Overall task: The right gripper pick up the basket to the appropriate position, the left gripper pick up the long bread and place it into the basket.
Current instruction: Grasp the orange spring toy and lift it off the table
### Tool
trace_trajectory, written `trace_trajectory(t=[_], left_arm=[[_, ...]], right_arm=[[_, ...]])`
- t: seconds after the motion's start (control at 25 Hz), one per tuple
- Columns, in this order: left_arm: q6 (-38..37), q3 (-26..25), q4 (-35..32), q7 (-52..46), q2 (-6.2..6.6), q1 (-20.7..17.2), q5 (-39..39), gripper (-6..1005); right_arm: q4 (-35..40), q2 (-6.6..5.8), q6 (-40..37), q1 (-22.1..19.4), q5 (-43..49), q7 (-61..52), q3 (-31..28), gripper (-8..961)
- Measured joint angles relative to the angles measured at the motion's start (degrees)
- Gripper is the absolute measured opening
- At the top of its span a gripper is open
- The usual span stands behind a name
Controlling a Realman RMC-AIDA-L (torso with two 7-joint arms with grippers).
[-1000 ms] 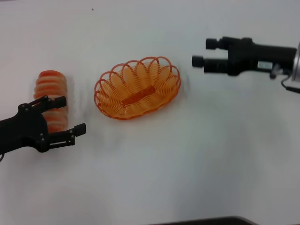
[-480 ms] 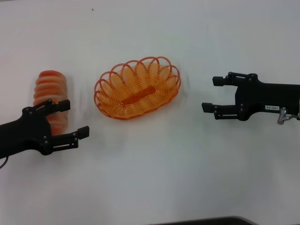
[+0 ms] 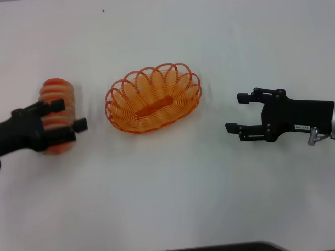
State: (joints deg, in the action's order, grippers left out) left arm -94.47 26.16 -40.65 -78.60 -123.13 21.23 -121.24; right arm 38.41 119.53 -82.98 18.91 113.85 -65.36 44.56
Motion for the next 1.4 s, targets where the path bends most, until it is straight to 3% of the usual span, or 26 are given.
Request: trace_trajectory(t=[0.16, 0.24, 0.36, 0.48, 0.72, 0.88, 1.4], left_arm=[[-0.41, 0.05, -3.18, -16.64, 1.47, 1.74, -0.94, 937], [-0.15, 1.72, -6.17, -25.09, 2.59, 2.45, -2.81, 936], [1.13, 4.55, -11.96, -32.87, 3.26, 3.12, -7.64, 935], [3.45, 8.66, -18.96, -40.14, 2.81, 3.68, -13.7, 934], [5.44, 17.03, -29.03, -54.01, 0.43, 7.0, -25.76, 921], [6.22, 17.65, -29.65, -59.06, -0.6, 9.51, -29.52, 913], [10.81, 21.81, -24.31, -66.78, -0.66, 11.94, -34.03, 885]], right_arm=[[-0.43, 0.01, 0.01, 0.03, -0.01, 0.02, -0.15, 866], [-0.44, 0.0, -0.08, 0.05, -0.06, 0.02, -0.21, 866], [-0.44, 0.0, -0.14, 0.16, -0.04, -0.12, -0.25, 865], [-0.32, 0.0, -0.08, 0.23, -0.01, -0.36, -0.24, 865], [0.11, 0.0, -0.44, 0.3, -0.29, -0.5, -0.26, 865], [0.14, 0.0, -0.46, 0.43, -0.31, -0.58, -0.26, 866], [0.17, -0.01, -0.52, 0.42, -0.25, -0.7, -0.22, 865]])
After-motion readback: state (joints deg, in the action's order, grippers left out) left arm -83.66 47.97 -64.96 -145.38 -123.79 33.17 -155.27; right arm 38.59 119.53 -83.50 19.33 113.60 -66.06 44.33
